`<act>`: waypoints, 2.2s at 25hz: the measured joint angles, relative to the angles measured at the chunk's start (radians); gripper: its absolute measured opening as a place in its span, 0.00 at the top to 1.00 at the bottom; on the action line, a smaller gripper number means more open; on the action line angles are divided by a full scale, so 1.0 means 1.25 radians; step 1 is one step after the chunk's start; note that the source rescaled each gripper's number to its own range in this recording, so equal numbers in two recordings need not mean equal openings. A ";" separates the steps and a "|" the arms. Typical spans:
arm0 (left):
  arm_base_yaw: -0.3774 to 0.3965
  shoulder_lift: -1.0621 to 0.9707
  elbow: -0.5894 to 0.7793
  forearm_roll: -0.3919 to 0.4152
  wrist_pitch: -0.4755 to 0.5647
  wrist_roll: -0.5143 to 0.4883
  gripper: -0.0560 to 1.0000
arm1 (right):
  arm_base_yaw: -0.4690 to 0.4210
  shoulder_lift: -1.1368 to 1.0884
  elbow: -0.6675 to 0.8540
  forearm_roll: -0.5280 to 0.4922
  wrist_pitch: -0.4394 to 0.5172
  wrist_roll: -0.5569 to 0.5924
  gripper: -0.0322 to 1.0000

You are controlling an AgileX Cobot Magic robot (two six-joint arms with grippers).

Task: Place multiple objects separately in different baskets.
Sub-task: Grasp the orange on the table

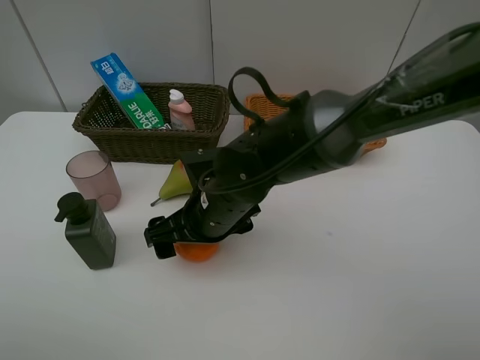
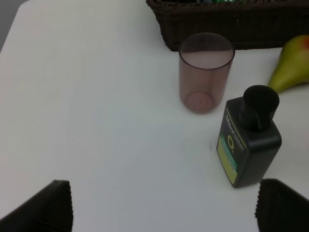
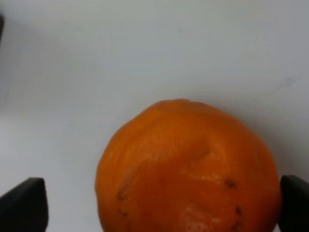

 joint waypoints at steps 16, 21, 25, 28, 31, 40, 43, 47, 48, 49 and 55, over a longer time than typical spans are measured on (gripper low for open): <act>0.000 0.000 0.000 0.000 0.000 0.000 0.00 | 0.000 0.000 0.000 0.011 -0.003 0.000 0.00; 0.000 0.000 0.000 0.000 0.000 0.000 0.00 | 0.000 0.000 0.000 0.011 -0.003 -0.002 0.00; 0.000 0.000 0.000 0.000 0.000 0.000 0.00 | 0.000 0.000 0.000 0.011 -0.003 -0.003 0.00; 0.000 0.000 0.000 0.000 0.000 0.000 0.00 | 0.000 0.000 0.000 0.011 -0.003 -0.003 0.01; 0.000 0.000 0.000 0.000 0.000 0.000 0.00 | 0.000 0.000 0.000 0.011 -0.003 -0.003 0.13; 0.000 0.000 0.000 0.000 0.000 0.000 0.00 | 0.000 0.000 -0.004 0.090 0.004 -0.062 0.39; 0.000 0.000 0.000 0.000 0.000 0.000 0.00 | 0.000 0.000 -0.021 0.099 0.011 -0.070 0.39; 0.000 0.000 0.000 0.000 0.000 0.000 0.00 | 0.000 0.000 -0.025 0.101 0.014 -0.072 0.39; 0.000 0.000 0.000 0.000 0.000 0.000 0.00 | 0.000 0.000 -0.025 0.101 0.017 -0.072 0.39; 0.000 0.000 0.000 0.000 0.000 0.000 0.00 | 0.000 0.000 -0.025 0.101 0.018 -0.072 0.39; 0.000 0.000 0.000 0.000 0.000 0.000 0.00 | 0.000 0.000 -0.025 0.098 0.027 -0.072 0.39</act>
